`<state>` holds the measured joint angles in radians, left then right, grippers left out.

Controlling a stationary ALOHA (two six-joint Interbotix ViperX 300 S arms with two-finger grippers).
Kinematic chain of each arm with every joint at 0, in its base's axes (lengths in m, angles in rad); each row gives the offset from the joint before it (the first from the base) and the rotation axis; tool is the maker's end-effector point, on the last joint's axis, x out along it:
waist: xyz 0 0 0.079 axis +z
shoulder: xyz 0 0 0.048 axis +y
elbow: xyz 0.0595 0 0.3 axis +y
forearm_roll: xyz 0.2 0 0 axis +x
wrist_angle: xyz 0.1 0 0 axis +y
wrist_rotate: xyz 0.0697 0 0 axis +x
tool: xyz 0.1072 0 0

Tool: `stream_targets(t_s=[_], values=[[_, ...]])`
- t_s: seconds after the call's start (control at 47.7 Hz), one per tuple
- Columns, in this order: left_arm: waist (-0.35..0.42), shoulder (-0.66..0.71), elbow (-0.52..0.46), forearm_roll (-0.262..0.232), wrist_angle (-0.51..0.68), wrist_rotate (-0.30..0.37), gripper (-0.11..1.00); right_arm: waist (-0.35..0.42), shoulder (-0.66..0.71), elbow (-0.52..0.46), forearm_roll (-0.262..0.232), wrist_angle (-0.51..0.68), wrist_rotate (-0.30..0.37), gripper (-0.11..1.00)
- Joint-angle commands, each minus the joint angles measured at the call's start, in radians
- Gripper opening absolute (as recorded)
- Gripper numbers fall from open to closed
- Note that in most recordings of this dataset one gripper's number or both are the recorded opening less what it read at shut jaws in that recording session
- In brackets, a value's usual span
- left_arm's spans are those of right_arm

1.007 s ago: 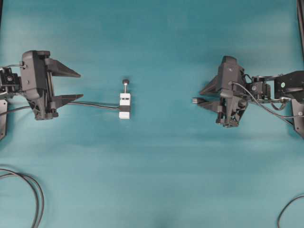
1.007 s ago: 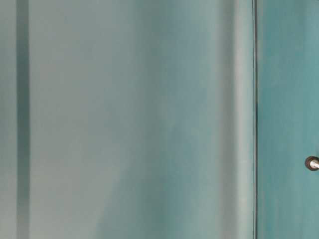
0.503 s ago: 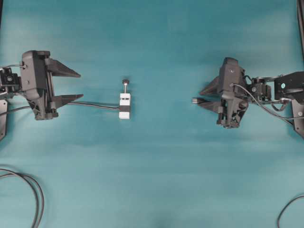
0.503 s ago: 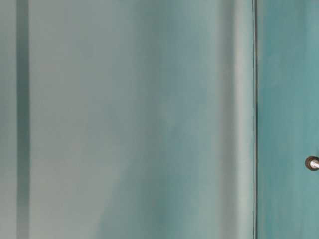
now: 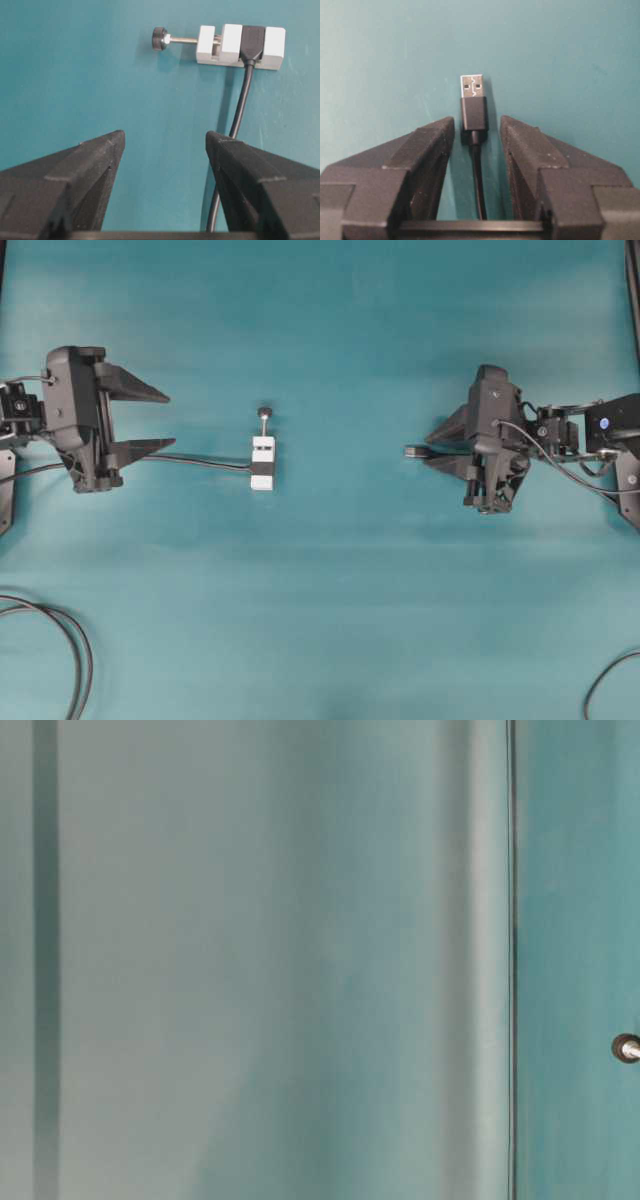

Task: Insert the USB cable into the female connector supported by the left arm.
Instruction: 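Close the right gripper on the black USB-A plug near its head, then lift the plug with the right gripper and carry it toward the clamp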

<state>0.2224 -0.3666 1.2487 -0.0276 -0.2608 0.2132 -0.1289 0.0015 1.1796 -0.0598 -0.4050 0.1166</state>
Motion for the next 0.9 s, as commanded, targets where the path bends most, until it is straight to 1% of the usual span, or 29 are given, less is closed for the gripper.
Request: stream_targets(t_s=[0.0, 0.336, 0.566, 0.797, 0.881], values=[[0.003, -0.003, -0.018, 0.000, -0.005, 0.008, 0.78, 0.009, -0.009, -0.006, -0.003, 0.006, 0.000, 0.41], [0.003, 0.014, -0.018, -0.002, -0.009, 0.008, 0.78, 0.025, -0.009, -0.008, -0.003, 0.017, -0.002, 0.23], [0.005, 0.081, -0.021, 0.000, -0.025, 0.008, 0.78, 0.029, -0.009, -0.020, -0.003, 0.017, -0.005, 0.22], [0.003, 0.149, -0.025, 0.000, -0.118, 0.008, 0.78, 0.034, -0.009, -0.061, -0.014, 0.018, -0.011, 0.22], [0.003, 0.173, -0.023, 0.000, -0.133, 0.006, 0.77, 0.037, -0.009, -0.089, -0.017, 0.018, -0.011, 0.22]])
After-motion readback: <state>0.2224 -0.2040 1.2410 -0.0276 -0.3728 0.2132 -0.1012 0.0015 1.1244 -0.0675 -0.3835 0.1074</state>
